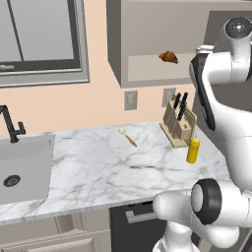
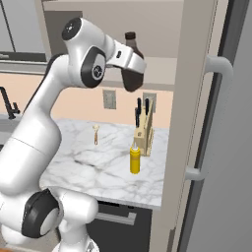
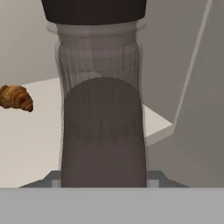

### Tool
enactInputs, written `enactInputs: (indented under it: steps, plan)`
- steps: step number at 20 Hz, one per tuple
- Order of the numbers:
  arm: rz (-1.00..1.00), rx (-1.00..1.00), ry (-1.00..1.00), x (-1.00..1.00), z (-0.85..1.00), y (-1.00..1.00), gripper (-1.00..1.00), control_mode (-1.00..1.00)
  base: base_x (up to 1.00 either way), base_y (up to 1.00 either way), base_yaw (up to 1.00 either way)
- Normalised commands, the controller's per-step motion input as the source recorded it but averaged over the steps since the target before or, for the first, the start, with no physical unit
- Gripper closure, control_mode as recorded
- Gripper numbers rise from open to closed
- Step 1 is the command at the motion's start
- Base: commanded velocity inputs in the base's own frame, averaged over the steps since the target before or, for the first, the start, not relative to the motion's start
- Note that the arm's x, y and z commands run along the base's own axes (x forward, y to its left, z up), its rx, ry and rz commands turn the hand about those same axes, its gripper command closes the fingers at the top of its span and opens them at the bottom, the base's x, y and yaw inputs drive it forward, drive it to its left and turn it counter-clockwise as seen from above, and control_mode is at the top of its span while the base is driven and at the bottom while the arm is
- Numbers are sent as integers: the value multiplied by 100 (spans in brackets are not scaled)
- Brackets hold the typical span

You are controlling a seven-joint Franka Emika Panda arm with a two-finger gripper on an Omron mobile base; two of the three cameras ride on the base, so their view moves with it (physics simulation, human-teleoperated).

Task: Pick the mustard and syrup bottle from the counter and place them in the cabinet.

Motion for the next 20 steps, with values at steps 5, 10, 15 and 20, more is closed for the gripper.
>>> enactInputs:
  steps: [5, 10, 15, 20]
  plan:
    - [-1, 7, 0, 62, 0, -16, 100, -100, 0, 0, 0]
    - [0, 4, 0, 49, -14, -4, 100, -100, 0, 0, 0]
    - [0, 3, 0, 34, -31, 0, 100, -100, 0, 0, 0]
    - [0, 0, 0, 34, -40, 0, 100, -100, 0, 0, 0]
